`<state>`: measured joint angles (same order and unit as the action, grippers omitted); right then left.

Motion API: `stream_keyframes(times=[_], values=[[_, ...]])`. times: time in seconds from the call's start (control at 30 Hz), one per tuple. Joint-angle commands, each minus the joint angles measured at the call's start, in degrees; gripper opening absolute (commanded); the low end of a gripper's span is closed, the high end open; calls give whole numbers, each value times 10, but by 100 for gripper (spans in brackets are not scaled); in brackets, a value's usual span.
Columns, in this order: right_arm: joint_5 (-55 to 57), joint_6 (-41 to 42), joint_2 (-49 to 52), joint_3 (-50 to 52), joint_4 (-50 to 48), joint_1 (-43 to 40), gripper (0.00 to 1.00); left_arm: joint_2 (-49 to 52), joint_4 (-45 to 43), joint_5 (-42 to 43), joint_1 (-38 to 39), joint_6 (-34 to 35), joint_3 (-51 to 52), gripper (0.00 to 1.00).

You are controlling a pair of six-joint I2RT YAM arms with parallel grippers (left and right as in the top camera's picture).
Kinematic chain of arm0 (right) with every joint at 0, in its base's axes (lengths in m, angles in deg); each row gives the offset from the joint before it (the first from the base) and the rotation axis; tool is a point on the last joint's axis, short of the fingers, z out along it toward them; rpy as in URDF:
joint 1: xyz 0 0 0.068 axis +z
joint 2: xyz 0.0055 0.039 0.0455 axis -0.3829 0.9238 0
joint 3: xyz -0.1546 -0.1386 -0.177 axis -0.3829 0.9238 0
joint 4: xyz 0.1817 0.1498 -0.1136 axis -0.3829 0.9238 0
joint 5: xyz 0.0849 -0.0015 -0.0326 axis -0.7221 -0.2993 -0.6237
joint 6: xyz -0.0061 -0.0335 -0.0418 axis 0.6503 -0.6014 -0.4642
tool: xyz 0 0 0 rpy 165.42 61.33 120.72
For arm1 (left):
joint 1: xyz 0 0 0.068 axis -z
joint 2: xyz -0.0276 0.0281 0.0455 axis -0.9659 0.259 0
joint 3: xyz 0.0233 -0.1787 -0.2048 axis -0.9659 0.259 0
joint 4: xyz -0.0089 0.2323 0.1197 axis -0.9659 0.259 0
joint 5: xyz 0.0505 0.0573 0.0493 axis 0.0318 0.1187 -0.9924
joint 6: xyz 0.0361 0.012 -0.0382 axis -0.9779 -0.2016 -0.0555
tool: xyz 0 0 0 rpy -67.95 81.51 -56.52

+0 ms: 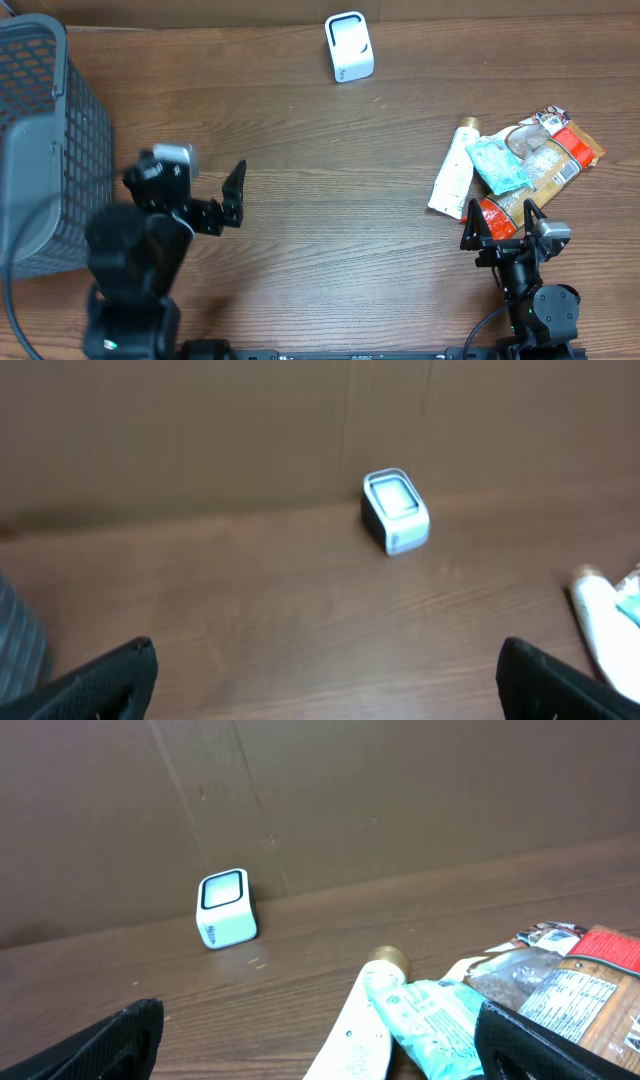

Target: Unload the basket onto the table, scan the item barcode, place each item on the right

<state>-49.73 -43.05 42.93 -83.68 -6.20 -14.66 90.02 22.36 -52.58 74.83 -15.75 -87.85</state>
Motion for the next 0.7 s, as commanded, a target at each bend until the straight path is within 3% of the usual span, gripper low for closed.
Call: stream_keyframes(times=[0.0,0.23,0.47,0.57,0.67], values=[[0,-5,-7,6,-3,-3,100,-89,-100,13,-12,-23,141,100],[0,-5,-7,6,-3,-3,100,-239,-243,13,-13,-96,344,100],[0,-5,-7,6,-3,-3,100,-353,-250,16,-14,-181,440,100],[0,-5,-7,6,-3,-3,100,-384,-244,27,-14,-251,471,100],[0,-5,-7,6,-3,-3,100,-389,-238,30,-14,-276,489,99]])
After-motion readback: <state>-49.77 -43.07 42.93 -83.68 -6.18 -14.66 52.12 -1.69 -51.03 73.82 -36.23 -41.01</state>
